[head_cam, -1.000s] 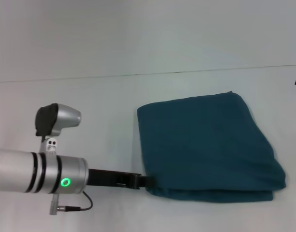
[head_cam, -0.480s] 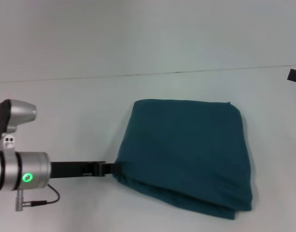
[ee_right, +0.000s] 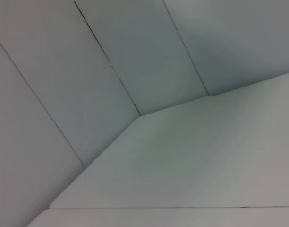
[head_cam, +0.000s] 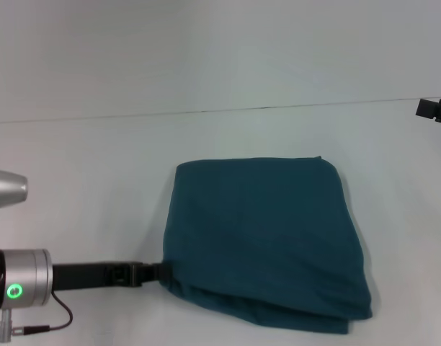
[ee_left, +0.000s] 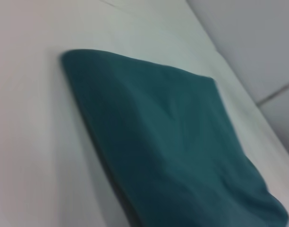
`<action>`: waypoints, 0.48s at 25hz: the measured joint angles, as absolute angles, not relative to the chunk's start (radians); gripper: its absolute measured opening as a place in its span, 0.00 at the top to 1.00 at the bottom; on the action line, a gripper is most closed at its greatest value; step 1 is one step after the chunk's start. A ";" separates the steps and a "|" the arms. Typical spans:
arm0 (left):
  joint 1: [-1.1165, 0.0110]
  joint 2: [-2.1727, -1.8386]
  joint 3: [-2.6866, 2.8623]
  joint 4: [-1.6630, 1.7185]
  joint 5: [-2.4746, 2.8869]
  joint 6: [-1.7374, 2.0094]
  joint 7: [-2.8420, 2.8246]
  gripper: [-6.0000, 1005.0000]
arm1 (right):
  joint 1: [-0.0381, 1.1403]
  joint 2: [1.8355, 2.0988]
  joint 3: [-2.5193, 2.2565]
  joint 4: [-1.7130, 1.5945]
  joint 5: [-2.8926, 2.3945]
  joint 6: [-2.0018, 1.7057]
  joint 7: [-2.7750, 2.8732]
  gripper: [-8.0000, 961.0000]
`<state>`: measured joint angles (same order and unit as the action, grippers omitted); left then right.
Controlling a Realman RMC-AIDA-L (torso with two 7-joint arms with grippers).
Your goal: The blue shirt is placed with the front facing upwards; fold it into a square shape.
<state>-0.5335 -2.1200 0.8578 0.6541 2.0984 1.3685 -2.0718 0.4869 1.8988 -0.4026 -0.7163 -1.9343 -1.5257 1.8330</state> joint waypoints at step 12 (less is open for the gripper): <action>-0.511 -2.123 0.838 0.653 2.100 1.453 -2.041 0.97 | 0.483 1.893 -0.409 -0.718 -1.934 -1.520 1.832 0.01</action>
<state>-0.5107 -2.1228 0.8378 0.6533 2.1001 1.4527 -2.0406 0.4832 1.8928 -0.4086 -0.7176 -1.9344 -1.5199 1.8315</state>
